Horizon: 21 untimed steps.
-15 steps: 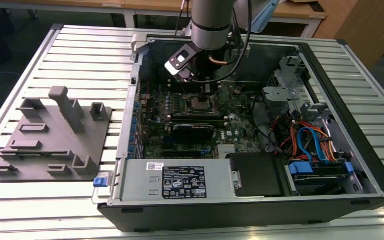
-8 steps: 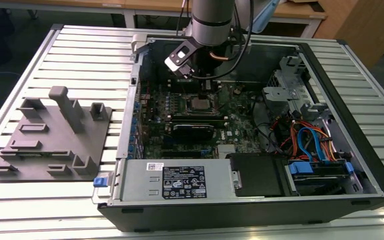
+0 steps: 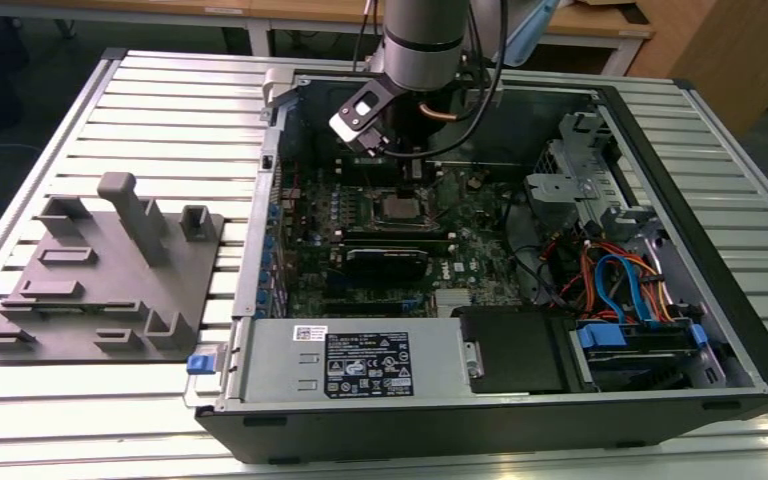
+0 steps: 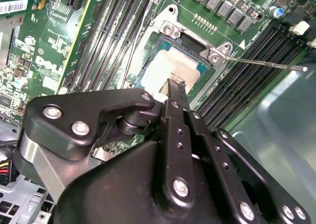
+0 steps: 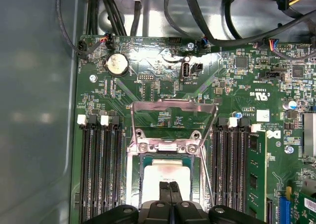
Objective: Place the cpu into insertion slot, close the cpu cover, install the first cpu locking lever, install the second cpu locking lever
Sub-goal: 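Close the cpu cover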
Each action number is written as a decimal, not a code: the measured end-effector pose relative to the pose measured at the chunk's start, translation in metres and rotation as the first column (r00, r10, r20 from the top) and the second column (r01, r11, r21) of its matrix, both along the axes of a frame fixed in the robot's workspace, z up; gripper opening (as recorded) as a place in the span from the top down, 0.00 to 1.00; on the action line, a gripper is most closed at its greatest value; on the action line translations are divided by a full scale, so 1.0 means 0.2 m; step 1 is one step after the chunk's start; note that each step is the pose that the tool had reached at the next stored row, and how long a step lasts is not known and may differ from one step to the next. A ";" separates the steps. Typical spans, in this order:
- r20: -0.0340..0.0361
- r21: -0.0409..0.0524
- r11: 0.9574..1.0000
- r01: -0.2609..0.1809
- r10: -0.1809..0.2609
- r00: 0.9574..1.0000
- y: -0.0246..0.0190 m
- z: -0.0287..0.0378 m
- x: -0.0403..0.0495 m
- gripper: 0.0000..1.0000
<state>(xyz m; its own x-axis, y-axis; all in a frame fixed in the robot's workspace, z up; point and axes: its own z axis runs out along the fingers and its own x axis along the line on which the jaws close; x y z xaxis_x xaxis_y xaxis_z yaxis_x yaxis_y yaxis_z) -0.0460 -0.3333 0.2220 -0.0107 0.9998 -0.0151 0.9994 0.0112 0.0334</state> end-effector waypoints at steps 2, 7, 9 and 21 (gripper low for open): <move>0.000 0.000 1.000 0.000 0.000 1.000 -0.004 0.001 0.000 0.90; 0.000 0.000 1.000 0.000 0.000 1.000 -0.010 0.010 0.000 0.90; 0.000 0.000 1.000 0.000 0.000 1.000 -0.010 0.032 0.000 0.90; 0.000 0.000 1.000 0.000 0.000 1.000 -0.010 0.108 0.000 0.90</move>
<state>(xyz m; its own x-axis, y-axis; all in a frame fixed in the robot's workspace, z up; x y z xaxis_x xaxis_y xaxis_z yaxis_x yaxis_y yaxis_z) -0.0460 -0.3353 0.2436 -0.0107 0.9998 -0.0151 0.9994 0.0112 0.0333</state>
